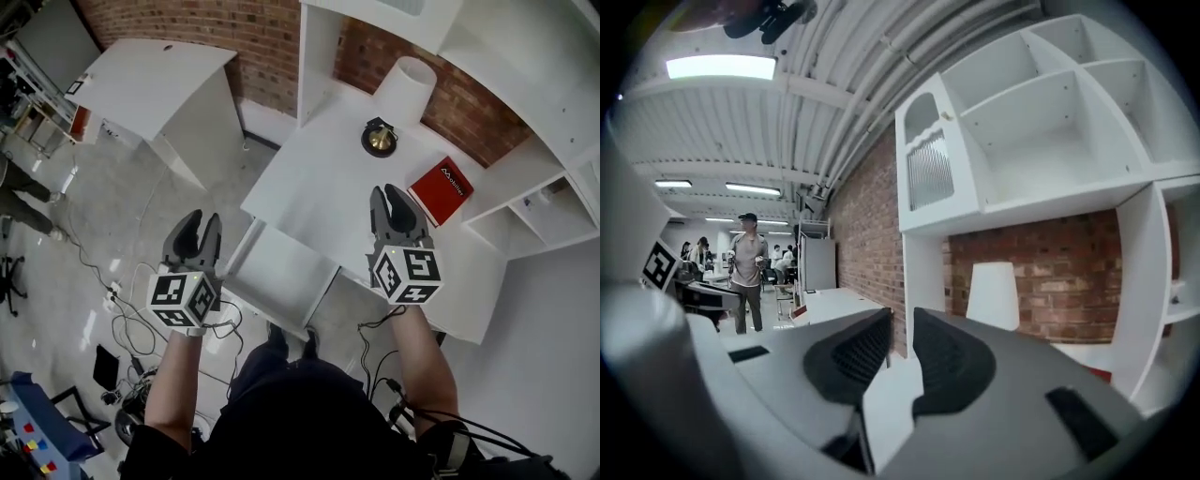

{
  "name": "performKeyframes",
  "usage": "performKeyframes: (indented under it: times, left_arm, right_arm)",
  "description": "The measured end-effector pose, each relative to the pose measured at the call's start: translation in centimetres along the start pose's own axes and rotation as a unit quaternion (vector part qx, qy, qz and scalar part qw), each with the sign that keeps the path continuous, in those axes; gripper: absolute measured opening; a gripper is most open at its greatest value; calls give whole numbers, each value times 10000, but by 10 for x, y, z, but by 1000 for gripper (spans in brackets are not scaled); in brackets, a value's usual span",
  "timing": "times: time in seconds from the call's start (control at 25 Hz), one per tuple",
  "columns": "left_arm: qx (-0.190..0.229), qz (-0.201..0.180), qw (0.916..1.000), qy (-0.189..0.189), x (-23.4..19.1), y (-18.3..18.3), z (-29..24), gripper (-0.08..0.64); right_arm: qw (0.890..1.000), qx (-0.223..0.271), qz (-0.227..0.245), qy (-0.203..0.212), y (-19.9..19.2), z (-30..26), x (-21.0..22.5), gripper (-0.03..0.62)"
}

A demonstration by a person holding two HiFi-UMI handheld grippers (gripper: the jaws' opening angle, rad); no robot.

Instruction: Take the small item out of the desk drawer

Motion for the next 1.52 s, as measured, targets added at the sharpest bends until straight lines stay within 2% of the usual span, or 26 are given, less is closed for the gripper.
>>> performKeyframes:
  times: [0.36,0.8,1.04,1.52]
  left_arm:
    - [619,-196,9960,619,-9,50,38,133]
    - [1213,-462,9864,1013,-3,100,85,133]
    - [1322,-582,9841,1031,10,105,96,133]
    - [1294,-535,9842,1081,13,96,102,133]
  right_arm:
    - [9932,908,518,514,67,27,-34,52]
    - [9820,1484,862,793,114,56,-50,52]
    - [9785,1628,959,828,122,68,-51,52]
    - [9754,1712,1058,898,121,75,-54,52]
Point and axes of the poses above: the fingertips, and each gripper's own axes: z backward along the fingers, x to its right, y out of its top, the point moved 5 cm from there along z, backward along the fingers, and after that the axes turned 6 degrees about -x, right-handed, at the moved point
